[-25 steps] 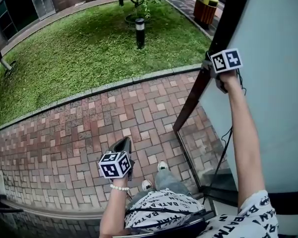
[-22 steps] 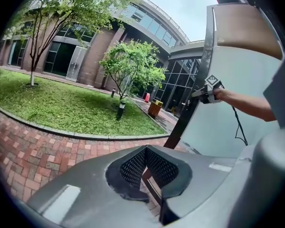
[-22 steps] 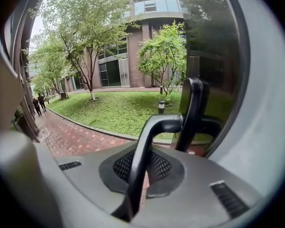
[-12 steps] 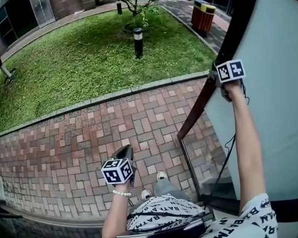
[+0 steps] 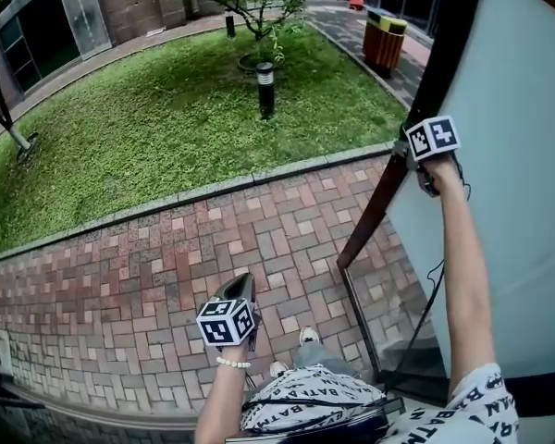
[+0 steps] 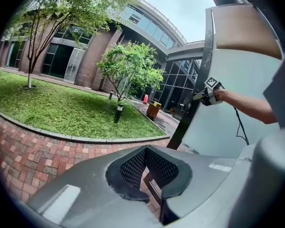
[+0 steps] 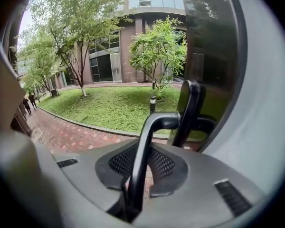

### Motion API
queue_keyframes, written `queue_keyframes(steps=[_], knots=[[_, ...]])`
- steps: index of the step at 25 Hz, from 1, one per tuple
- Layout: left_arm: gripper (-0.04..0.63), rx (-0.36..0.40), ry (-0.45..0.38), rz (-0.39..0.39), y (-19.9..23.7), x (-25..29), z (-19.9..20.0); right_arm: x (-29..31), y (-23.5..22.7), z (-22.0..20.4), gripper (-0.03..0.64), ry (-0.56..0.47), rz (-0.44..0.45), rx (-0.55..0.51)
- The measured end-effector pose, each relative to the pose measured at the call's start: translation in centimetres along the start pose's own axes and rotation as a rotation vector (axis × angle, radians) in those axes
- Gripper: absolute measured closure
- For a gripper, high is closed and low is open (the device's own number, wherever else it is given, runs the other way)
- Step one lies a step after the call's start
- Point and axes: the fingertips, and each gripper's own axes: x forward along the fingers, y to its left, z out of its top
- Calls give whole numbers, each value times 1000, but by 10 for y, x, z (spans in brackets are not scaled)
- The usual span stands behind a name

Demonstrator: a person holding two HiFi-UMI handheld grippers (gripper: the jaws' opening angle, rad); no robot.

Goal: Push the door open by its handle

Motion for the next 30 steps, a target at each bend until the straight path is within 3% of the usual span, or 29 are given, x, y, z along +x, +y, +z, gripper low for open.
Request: queue_keyframes(steps=[5,8,10,14,18,21,30], knots=[[606,39,1,11,6,-11,4,-31,8,-2,512,-69,-61,-31],[606,49,-3,9,10,-21,6,-76,24,7,512,-176,-117,-76],[606,53,-5,8,8,-29,2,-107,46,6,512,-272,-109,-96],[606,68,-6,3,0,-39,-1,-140,107,-15,517,-416,-28,-123],[606,65,-24,-2,-14,-54,-4,-149,169,-47,626,-529,104,-99],[607,83,-59,-3,-28,-69,0,-147,200,-74,620,-597,180,-92],[607,125,-143,14,-90,-137,-24,-185,263,-194,618,-570,325,-83]])
